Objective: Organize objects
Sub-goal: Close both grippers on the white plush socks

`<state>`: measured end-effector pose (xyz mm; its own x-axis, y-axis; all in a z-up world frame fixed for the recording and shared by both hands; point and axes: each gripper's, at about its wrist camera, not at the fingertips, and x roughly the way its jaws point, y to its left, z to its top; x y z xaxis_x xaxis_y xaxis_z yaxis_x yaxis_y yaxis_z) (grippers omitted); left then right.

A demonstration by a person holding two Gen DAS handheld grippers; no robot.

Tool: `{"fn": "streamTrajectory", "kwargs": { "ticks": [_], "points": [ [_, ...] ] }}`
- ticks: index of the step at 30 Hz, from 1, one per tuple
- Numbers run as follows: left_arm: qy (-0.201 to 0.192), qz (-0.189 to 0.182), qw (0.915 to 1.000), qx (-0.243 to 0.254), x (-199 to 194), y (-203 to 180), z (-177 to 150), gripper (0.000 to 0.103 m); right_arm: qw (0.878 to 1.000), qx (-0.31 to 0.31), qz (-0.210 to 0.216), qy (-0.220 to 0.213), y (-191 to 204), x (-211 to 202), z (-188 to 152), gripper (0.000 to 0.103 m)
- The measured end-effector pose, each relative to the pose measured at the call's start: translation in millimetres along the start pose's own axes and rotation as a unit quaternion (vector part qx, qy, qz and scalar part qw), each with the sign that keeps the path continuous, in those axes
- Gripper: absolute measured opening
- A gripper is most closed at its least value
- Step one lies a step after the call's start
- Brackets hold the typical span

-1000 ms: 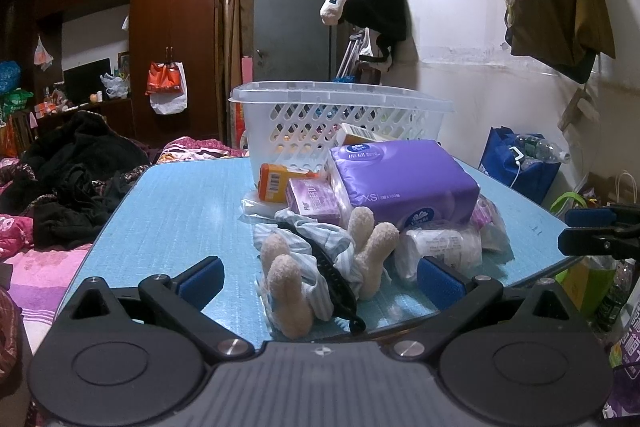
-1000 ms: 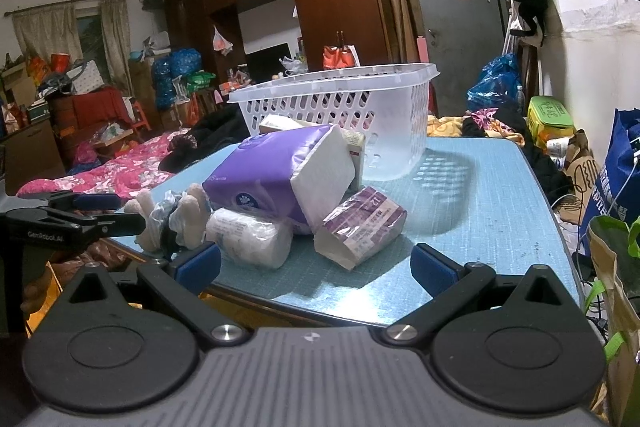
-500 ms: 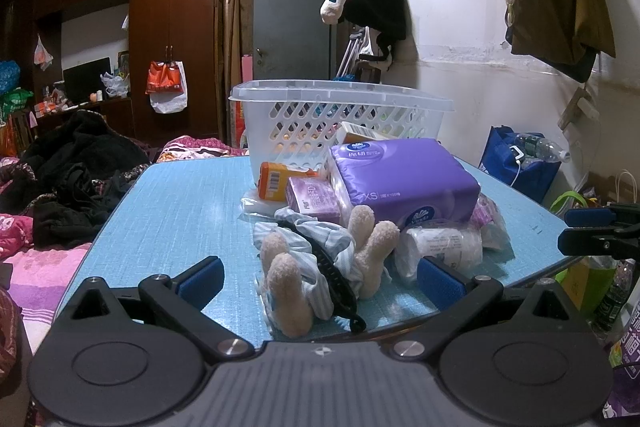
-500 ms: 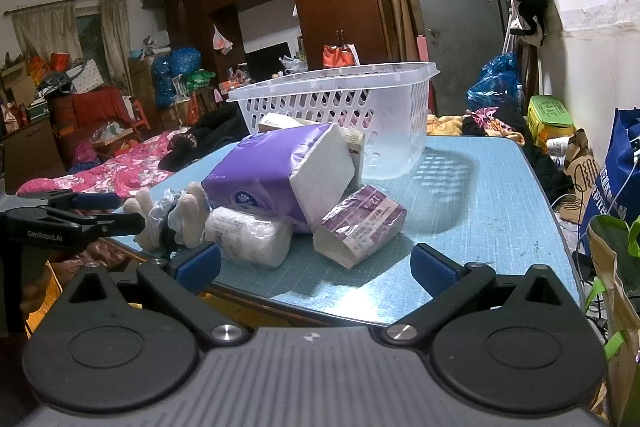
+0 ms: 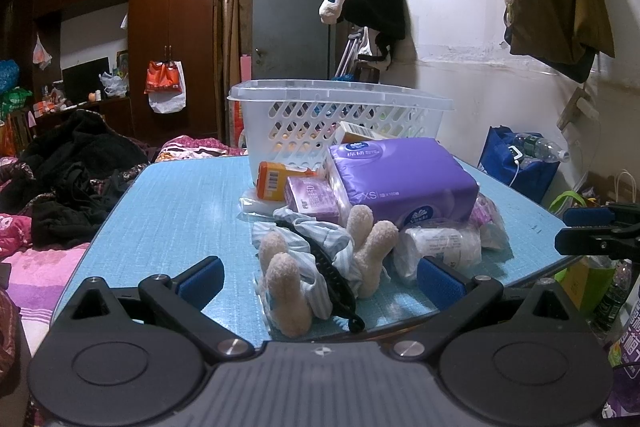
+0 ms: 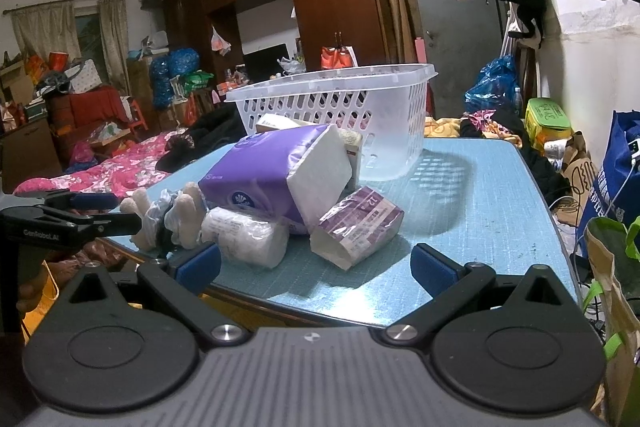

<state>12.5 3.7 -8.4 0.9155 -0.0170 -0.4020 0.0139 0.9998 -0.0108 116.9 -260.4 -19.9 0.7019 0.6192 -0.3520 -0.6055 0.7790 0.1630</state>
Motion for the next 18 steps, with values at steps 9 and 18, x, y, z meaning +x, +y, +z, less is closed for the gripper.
{"fn": "streamTrajectory", "kwargs": {
  "ticks": [9,18],
  "points": [
    [-0.168,0.021,0.9854,0.009,-14,15,4,0.103,0.987,-0.068,-0.031,-0.144,7,-5,-3,0.103],
    [-0.084,-0.039,0.9956,-0.008,7,29,-2,0.103,0.996,-0.048,0.021,-0.072,14,10,-4,0.103]
  ]
}}
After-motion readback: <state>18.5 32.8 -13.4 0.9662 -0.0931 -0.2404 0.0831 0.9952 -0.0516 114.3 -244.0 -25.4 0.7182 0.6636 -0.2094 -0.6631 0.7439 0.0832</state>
